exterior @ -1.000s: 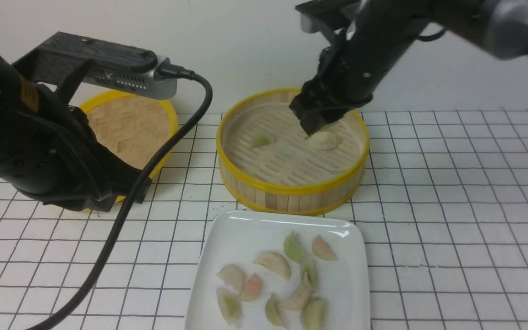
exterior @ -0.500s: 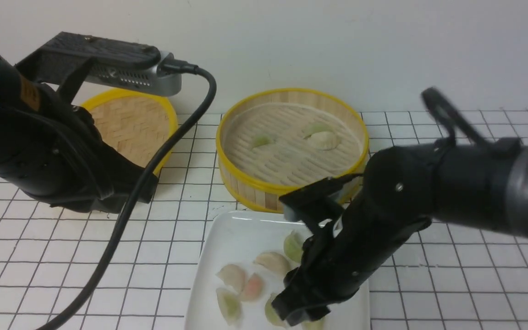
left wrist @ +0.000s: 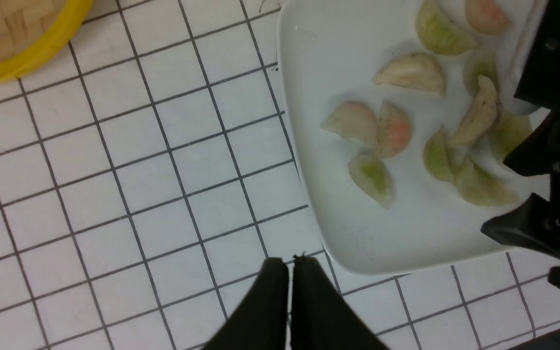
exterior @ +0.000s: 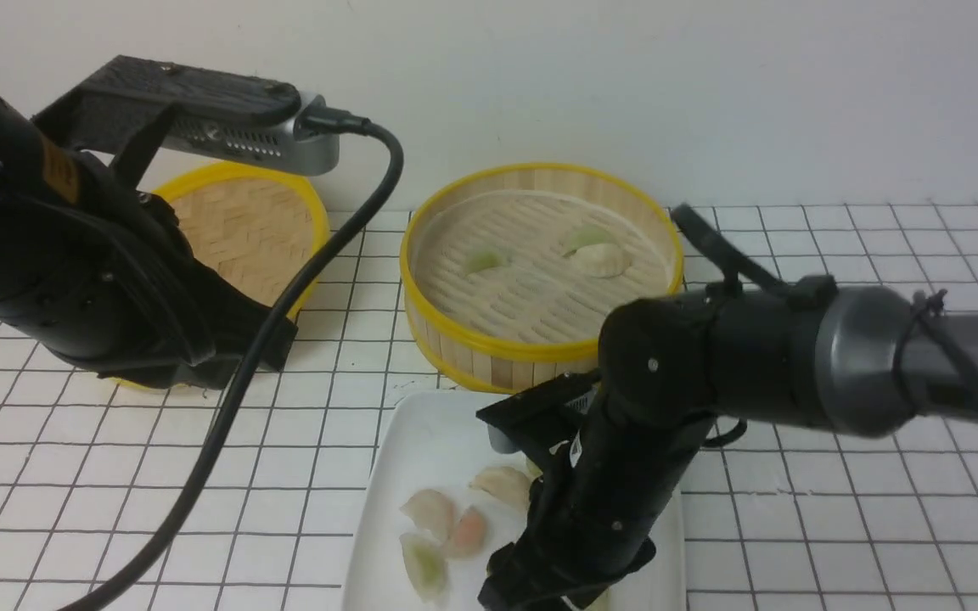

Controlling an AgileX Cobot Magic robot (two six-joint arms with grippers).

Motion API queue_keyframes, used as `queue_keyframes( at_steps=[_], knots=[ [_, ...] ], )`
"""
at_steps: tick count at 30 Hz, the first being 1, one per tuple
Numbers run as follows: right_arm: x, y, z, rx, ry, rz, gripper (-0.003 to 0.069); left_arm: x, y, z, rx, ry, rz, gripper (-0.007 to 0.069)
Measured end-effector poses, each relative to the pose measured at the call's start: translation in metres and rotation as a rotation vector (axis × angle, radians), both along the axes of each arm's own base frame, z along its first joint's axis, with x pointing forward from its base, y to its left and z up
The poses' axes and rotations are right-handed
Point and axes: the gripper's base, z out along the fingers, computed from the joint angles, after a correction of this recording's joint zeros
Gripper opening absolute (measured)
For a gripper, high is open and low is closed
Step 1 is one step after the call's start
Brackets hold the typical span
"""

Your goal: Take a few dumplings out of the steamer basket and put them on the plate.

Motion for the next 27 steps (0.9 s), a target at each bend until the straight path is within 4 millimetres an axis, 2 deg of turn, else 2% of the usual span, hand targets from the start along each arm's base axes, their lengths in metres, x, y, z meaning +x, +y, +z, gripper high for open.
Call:
queue_keyframes(
  at_steps=[3, 4, 5, 7, 8, 9, 11, 14, 16, 19, 21, 24, 25, 27],
  knots=[
    [-0.001, -0.005, 0.037, -0.017, -0.035, 0.022, 0.04, 0.0, 0.0, 0.0, 0.0, 0.0, 0.0, -0.0006],
    [-0.002, -0.009, 0.058, -0.003, -0.089, 0.011, 0.0348, 0.0, 0.0, 0.0, 0.0, -0.001, 0.0, -0.0006],
    [-0.002, -0.01, 0.061, -0.001, -0.098, 0.009, 0.0329, 0.0, 0.0, 0.0, 0.0, -0.001, 0.0, -0.0006],
    [-0.012, -0.025, 0.103, 0.037, -0.21, -0.035, 0.0216, 0.0, 0.0, 0.0, -0.001, -0.002, 0.0, -0.0006],
    [-0.022, -0.04, 0.131, 0.061, -0.287, -0.056, 0.0154, 0.0, 0.0, 0.0, -0.001, -0.002, 0.0, -0.0006],
    [-0.024, -0.042, 0.135, 0.066, -0.3, -0.061, 0.0144, 0.0, 0.0, 0.0, -0.001, -0.002, 0.0, -0.0006],
    [-0.051, -0.078, 0.187, 0.126, -0.463, -0.129, 0.003, 0.001, 0.0, 0.0, -0.004, -0.008, 0.0, -0.0006],
    [-0.089, -0.125, 0.228, 0.211, -0.646, -0.214, -0.0004, 0.003, -0.001, 0.001, -0.016, -0.033, 0.001, -0.0006],
    [-0.118, -0.16, 0.24, 0.289, -0.78, -0.278, -0.0012, 0.004, -0.002, 0.002, -0.024, -0.047, 0.001, -0.0006],
    [-0.157, -0.2, 0.236, 0.423, -0.939, -0.332, -0.0013, 0.006, -0.003, 0.004, -0.037, -0.074, 0.002, -0.0006],
    [-0.187, -0.231, 0.217, 0.54, -1.092, -0.349, -0.0015, 0.007, -0.004, 0.005, -0.046, -0.093, 0.002, -0.0006],
    [-0.221, -0.265, 0.185, 0.706, -1.279, -0.386, -0.0015, 0.009, -0.005, 0.006, -0.059, -0.119, 0.003, -0.0006],
    [-0.228, -0.271, 0.168, 0.77, -1.317, -0.413, -0.0015, 0.01, -0.005, 0.006, -0.062, -0.122, 0.003, -0.0006],
    [-0.232, -0.276, 0.153, 0.813, -1.344, -0.44, -0.0015, 0.011, -0.005, 0.005, -0.06, -0.123, 0.004, -0.0006]
  ],
)
